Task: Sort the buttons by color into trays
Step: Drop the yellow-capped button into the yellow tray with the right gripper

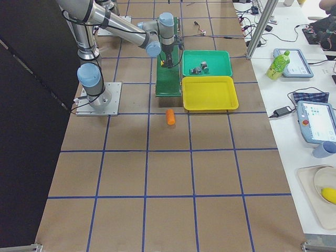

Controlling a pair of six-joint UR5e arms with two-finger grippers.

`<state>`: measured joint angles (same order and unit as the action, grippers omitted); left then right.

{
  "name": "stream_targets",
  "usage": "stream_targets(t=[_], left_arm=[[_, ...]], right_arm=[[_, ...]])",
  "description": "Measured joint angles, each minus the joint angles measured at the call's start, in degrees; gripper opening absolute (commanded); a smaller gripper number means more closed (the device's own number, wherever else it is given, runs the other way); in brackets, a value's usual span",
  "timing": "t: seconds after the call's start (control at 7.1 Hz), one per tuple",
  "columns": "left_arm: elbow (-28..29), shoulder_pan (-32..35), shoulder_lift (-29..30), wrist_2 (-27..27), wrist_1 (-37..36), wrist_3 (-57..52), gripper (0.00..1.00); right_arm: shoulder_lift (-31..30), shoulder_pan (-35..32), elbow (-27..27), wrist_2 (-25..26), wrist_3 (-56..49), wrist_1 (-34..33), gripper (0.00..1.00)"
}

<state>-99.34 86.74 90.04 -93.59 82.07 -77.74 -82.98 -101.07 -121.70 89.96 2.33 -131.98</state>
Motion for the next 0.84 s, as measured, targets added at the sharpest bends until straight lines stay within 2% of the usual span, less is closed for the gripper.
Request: stream_targets(t=[0.14,0.42,0.56,0.84], left_arm=[[5.62,0.81,0.51,0.3,6.59,5.56,1.0],[10.5,3.76,0.74,1.29,10.99,21.5,1.0],[10.62,4.76,0.44,1.38,11.5,30.44,1.0],[9.49,5.21,-0.35,1.27,12.79,50.31,1.0]], right_arm=[[0.03,0.24,0.41,0.03,-0.15,-0.1,0.28],[0.32,1.42,4.18,-0.02,-0.27,1.38,0.28],[1.74,3.03,8.65,-0.14,-1.16,4.49,0.28],[10.67,8.82,22.37,-0.12,-8.43,12.05,0.25]])
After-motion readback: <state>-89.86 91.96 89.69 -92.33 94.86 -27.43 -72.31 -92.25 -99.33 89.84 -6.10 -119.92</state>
